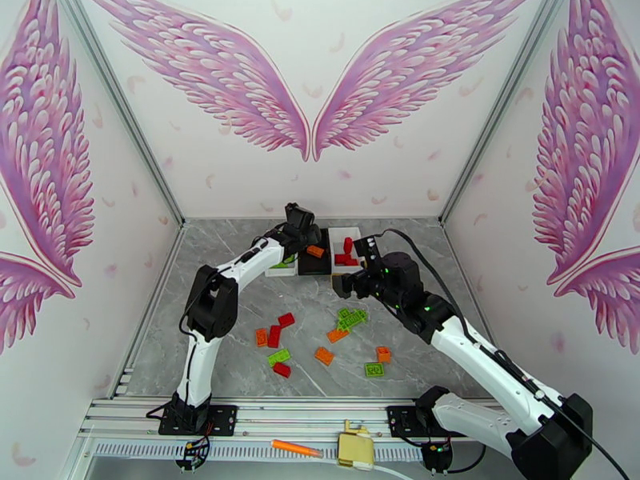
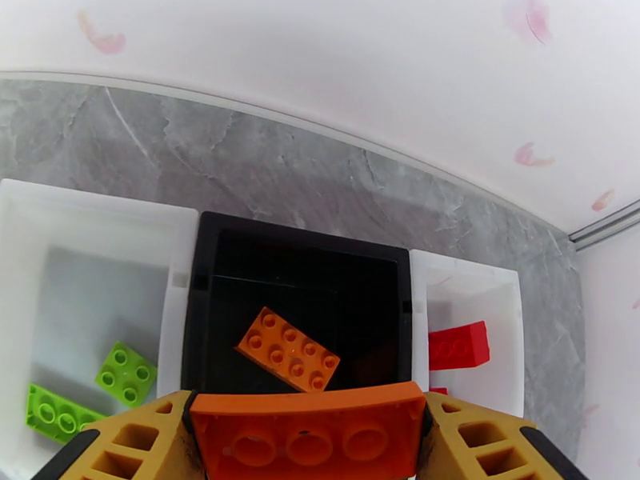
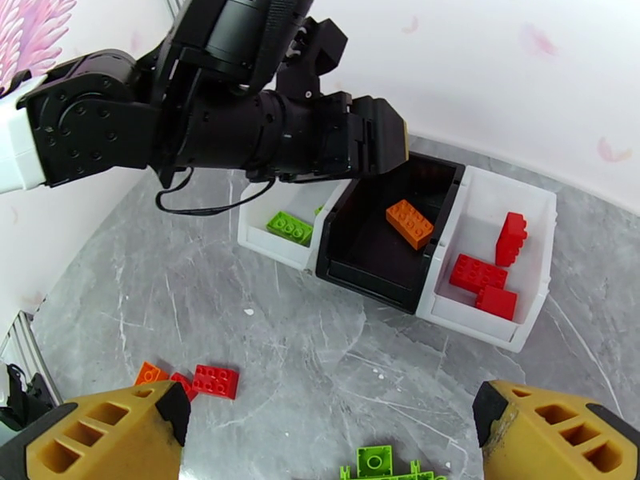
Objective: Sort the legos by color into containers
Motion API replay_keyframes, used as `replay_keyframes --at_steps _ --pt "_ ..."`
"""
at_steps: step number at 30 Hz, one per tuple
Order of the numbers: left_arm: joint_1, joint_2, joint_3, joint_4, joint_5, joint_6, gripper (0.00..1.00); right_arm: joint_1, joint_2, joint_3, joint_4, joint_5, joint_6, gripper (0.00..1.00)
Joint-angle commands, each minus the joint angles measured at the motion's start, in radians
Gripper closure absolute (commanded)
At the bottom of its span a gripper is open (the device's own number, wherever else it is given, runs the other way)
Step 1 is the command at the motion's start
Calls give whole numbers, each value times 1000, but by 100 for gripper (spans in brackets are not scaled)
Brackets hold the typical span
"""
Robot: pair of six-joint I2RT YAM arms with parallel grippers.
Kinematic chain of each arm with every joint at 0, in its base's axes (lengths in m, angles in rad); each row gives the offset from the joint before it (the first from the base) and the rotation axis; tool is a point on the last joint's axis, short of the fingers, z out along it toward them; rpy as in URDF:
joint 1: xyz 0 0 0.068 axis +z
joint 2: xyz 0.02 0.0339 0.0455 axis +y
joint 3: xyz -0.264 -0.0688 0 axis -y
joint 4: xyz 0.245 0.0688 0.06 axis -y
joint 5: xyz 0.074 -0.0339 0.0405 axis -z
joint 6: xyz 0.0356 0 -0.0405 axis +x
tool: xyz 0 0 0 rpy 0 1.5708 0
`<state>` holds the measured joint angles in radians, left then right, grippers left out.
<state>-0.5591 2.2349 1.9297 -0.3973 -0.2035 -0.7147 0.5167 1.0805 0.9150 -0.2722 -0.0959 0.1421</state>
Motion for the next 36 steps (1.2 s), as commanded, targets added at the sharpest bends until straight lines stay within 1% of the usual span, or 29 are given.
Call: replay_keyframes --at_steps 1,3,4,8,10,11,12,16,17,20,22,25,28,31,36 --pt "1 54 88 -56 10 16 45 -8 -18 -2 -28 22 12 1" --pt "0 71 111 -64 18 17 53 -9 -25 -3 -33 22 14 1" --pt "1 76 117 -65 19 17 55 -8 -29 -5 -36 24 15 1" --pt "2 92 136 -71 23 19 55 -10 -44 -14 -43 28 22 1" --pt "2 102 146 -75 25 18 54 -9 -48 -15 -45 31 25 1" --pt "3 107 154 -79 26 19 50 -10 -50 -16 -44 30 27 1" --pt "4 113 162 -85 24 21 43 -9 -50 -16 -43 30 28 1" --pt "4 110 176 -97 24 30 22 -10 -41 -9 -40 22 27 1" --pt "4 104 175 -100 24 34 19 -10 -37 -7 -39 17 28 1" --pt "3 71 163 -101 31 57 12 -10 -28 2 -38 8 26 1" --pt "0 33 136 -94 23 74 10 -11 -28 7 -41 10 25 1" --pt "-6 -49 54 -50 21 100 7 -11 -28 10 -41 15 24 1" --pt "-12 -156 -66 19 18 142 1 -14 -16 15 -47 26 37 1" --pt "-19 -276 -211 100 35 205 1 -15 6 23 -70 48 62 1" --pt "-32 -511 -493 242 94 336 1 -15 52 37 -142 111 90 0"
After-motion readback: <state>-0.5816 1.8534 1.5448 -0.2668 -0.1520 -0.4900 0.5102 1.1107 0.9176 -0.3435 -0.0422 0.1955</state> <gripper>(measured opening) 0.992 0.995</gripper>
